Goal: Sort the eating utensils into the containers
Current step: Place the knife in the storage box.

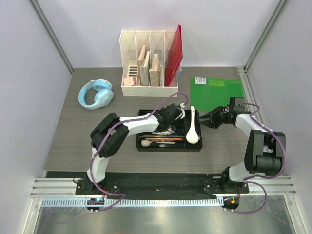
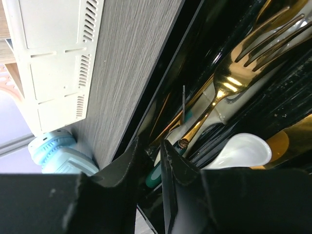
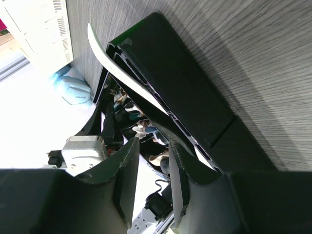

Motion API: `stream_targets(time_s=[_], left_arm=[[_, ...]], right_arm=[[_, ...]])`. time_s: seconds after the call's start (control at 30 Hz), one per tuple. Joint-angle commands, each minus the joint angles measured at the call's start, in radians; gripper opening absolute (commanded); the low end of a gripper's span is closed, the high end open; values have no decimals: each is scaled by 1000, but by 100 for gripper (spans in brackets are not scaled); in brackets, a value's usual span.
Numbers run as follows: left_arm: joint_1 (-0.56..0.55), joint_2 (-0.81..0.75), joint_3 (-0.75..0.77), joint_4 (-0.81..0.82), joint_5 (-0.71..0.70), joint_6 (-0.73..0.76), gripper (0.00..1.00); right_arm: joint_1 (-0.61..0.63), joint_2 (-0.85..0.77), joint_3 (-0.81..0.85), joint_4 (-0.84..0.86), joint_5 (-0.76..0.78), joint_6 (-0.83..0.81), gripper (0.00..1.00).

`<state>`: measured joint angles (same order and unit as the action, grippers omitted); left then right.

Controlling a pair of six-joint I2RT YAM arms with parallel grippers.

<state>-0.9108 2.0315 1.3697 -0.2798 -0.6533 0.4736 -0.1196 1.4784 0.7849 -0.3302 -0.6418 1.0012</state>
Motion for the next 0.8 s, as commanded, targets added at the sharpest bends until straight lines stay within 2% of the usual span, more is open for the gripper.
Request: stream_targets(time_s=[0.0, 0.1, 0.2, 0.27, 0.4, 0.47, 0.53, 0.77], left_arm=[[-5, -45, 12, 36, -37, -52, 23], [-3, -71, 9, 85, -124, -72, 25], [10, -123, 20, 93, -186, -137, 35], [38, -181, 54, 50, -193, -266, 40], [101, -241, 149, -180, -85, -550, 48], [127, -244, 184, -301, -63, -654, 47], [141, -257, 180, -355, -36, -699, 47], [217, -344, 71, -392, 49, -842, 46]], right_arm=[[5, -44, -4, 0, -16, 8, 36], [5, -44, -7, 0, -13, 7, 36], [5, -46, -10, 2, -9, 5, 36], [5, -46, -13, 5, -4, 4, 36], [5, -47, -15, 3, 11, -7, 37], [5, -43, -15, 5, 11, -7, 37], [5, -40, -22, 13, 14, -9, 37], [14, -52, -94, 123, -25, 62, 37]])
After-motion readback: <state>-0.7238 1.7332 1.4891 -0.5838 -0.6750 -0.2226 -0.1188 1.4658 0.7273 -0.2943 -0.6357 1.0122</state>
